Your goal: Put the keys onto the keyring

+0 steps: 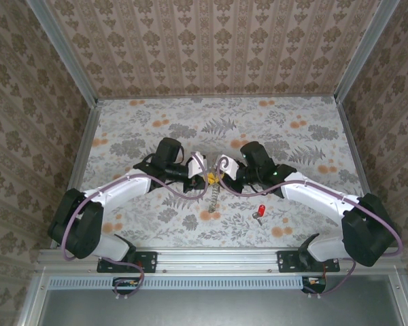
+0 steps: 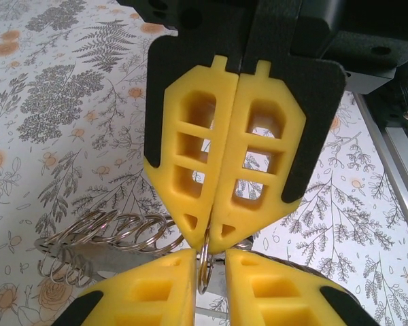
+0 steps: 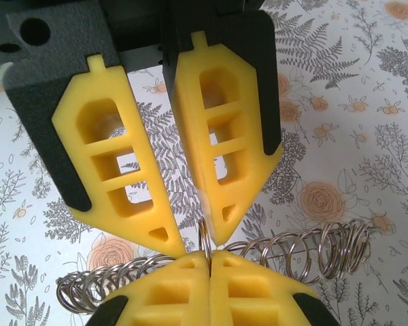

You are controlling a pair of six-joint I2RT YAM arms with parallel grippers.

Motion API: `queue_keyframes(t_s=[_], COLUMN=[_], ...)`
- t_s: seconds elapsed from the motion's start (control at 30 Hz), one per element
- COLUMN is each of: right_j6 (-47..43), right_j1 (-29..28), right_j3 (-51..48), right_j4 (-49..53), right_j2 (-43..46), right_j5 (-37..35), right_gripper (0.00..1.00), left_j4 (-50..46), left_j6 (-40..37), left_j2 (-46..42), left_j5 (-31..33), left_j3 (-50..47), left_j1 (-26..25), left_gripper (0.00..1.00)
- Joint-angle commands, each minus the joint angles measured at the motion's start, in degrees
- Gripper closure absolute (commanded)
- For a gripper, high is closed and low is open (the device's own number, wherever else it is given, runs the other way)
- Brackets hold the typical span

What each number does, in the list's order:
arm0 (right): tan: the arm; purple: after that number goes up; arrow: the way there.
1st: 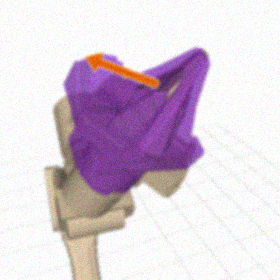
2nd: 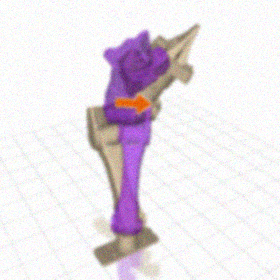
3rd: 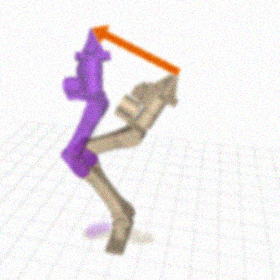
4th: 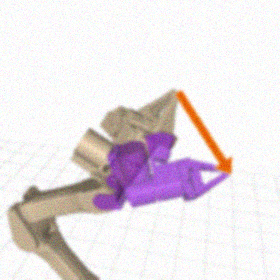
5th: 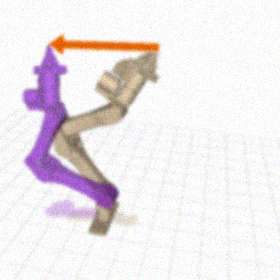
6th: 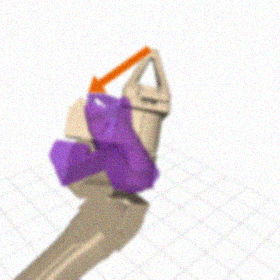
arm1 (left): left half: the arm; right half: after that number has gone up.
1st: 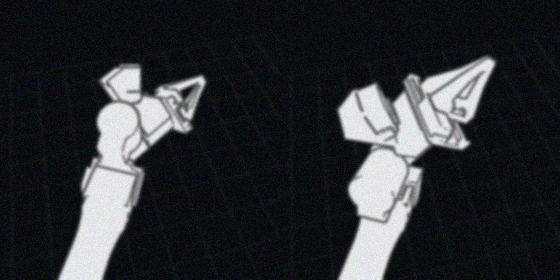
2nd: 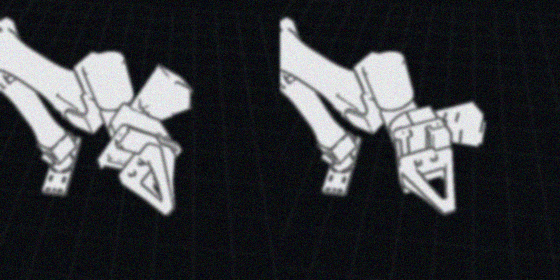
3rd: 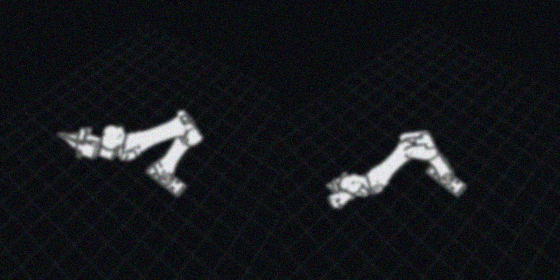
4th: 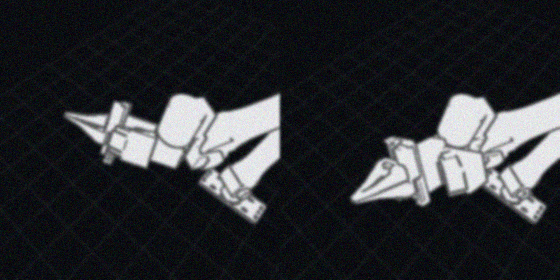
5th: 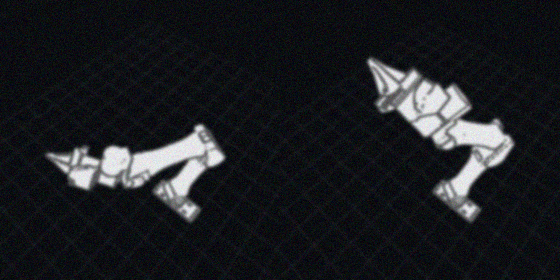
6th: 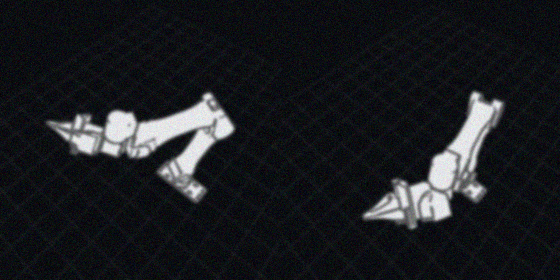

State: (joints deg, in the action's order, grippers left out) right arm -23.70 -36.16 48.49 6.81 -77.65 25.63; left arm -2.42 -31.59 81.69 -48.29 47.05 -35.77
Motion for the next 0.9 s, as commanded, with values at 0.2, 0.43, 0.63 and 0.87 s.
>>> queue_keyframes(t_s=[0.2, 0.43, 0.63, 0.87], right_j6=[-0.33, 0.21, 0.33, 3.57], right_j1=[-0.49, -0.44, 0.1, 1.75], right_j3=[1.64, 0.24, -3.07, -7.02], right_j4=[-0.48, -2.41, -5.22, -11.36], right_j2=[1.07, 2.18, 3.16, 2.22], right_j5=[0.21, 0.48, -0.94, 2.25], right_gripper=[0.96, 0.96, 0.85, 0.82], left_j4=[-2.13, -3.82, 1.57, 7.54], left_j6=[-2.28, -3.38, 0.08, 3.8], left_j2=[2.16, 2.7, 1.51, 0.04], left_j5=[-0.53, -0.92, -3.11, -6.41], left_j3=[2.63, 3.42, 1.13, -1.51], left_j1=[-0.88, -0.97, -0.02, 1.05], left_gripper=[0.83, 1.0, 1.0, 1.0])
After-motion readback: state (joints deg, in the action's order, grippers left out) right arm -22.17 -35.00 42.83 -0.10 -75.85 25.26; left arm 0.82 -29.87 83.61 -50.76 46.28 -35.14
